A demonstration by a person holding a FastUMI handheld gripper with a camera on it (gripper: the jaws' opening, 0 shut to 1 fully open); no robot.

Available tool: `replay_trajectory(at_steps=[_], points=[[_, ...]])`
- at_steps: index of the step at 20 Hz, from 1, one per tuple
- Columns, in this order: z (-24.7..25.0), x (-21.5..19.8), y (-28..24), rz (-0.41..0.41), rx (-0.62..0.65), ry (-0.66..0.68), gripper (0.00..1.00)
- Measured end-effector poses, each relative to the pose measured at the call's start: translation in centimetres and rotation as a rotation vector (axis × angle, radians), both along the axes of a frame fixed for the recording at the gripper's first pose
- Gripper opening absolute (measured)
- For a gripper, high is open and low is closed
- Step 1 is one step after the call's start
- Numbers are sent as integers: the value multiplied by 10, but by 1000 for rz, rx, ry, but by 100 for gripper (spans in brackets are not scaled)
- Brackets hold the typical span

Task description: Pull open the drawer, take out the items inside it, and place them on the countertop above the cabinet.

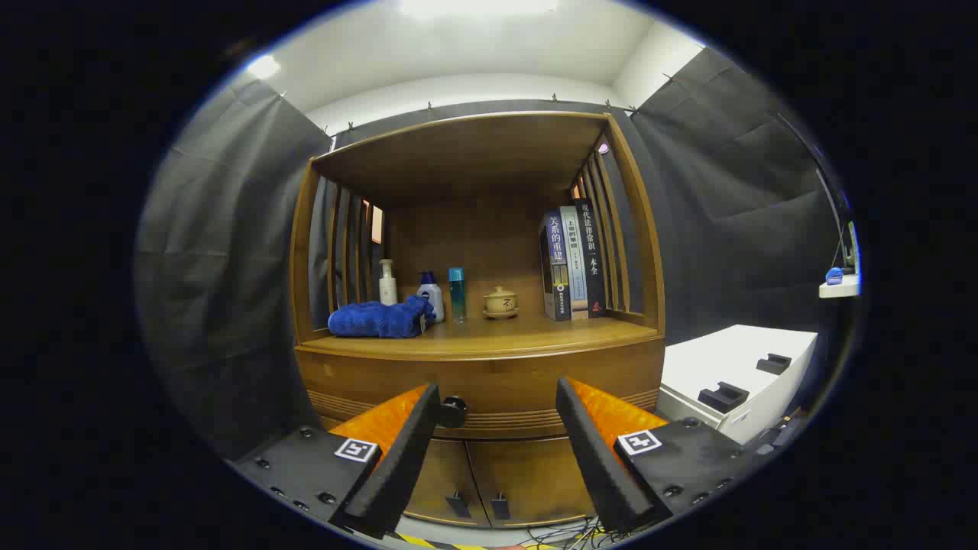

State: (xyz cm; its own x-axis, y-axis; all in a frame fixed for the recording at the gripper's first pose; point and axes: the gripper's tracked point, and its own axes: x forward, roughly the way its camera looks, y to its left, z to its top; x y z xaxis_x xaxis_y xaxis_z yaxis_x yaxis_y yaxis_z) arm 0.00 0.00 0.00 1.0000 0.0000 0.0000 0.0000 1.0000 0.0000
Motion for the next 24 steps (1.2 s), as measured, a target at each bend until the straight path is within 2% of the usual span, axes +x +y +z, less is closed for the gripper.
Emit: replay_trajectory(at_steps=[24], points=[[-4,0,6,15,-10,3,98]])
